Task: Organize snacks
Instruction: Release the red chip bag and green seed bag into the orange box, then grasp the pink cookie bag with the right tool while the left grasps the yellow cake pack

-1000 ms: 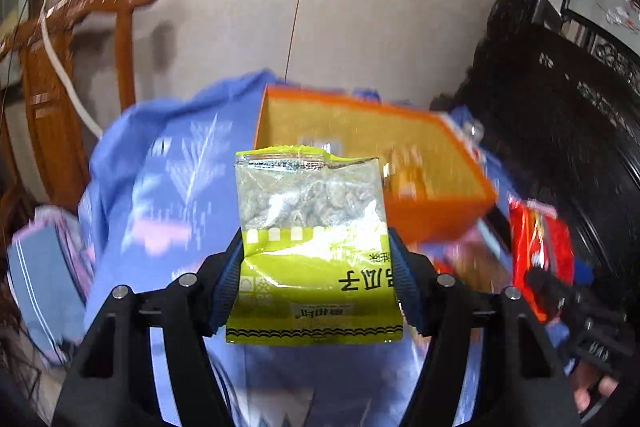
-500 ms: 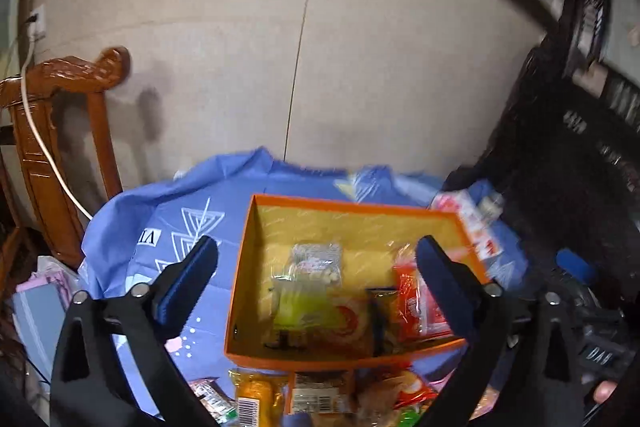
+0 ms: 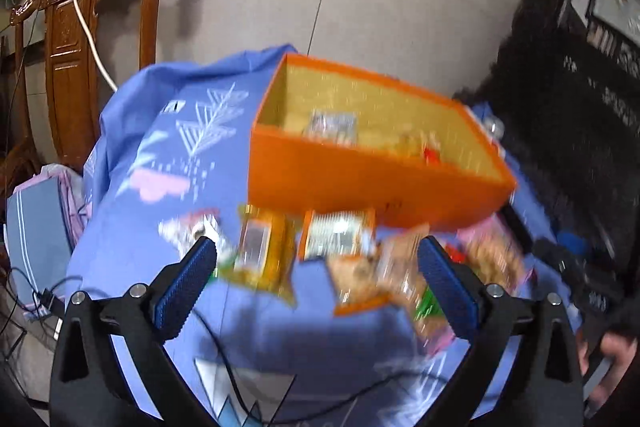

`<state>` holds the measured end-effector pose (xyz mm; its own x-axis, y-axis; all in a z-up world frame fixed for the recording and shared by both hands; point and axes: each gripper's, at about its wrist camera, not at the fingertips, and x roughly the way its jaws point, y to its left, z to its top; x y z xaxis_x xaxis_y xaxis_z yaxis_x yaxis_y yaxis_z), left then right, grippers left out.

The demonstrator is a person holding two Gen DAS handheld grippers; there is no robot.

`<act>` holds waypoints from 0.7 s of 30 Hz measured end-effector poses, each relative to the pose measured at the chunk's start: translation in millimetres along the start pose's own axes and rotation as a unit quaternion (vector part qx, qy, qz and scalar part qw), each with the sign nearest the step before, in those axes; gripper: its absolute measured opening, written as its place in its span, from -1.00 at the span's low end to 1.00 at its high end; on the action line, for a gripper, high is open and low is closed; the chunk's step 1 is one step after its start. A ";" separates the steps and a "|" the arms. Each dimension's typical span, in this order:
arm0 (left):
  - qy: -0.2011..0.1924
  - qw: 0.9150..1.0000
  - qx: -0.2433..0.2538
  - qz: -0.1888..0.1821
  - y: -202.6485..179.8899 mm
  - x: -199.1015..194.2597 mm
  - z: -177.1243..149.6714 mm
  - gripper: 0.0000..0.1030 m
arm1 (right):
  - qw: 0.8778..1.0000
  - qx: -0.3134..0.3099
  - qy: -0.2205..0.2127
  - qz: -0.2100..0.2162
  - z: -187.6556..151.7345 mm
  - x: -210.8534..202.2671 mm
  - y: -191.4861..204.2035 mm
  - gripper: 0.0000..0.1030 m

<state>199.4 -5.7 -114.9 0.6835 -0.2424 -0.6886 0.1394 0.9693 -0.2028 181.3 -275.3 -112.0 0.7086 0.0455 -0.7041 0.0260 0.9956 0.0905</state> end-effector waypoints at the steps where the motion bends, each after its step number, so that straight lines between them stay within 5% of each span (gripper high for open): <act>1: 0.007 1.000 0.005 -0.003 0.3 -0.5 -9.4 0.91 | 1.000 -0.006 0.014 -0.006 -0.6 8.8 0.1 0.93; 13: 0.031 0.999 0.040 0.013 8.2 -10.7 -39.9 0.91 | 0.995 -0.047 0.090 -0.021 -5.3 69.8 3.7 0.88; 16: 0.038 0.999 0.035 0.014 12.3 -6.7 -39.2 0.91 | 0.991 -0.061 0.117 -0.008 -9.8 79.9 8.8 0.10; 18: 0.041 0.998 0.035 0.015 13.7 -3.2 -38.9 0.91 | 0.992 -0.062 0.108 -0.017 -11.0 74.4 11.9 -0.11; 21: 0.036 0.998 0.043 0.029 17.3 6.6 -33.8 0.91 | 0.996 -0.041 0.074 -0.006 -10.2 46.7 14.5 -0.13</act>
<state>182.1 8.0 -146.5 0.6396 -0.1849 -0.7462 0.1639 0.9811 -0.1027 207.6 -257.9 -150.7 0.5962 0.0384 -0.8019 -0.0274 0.9992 0.0275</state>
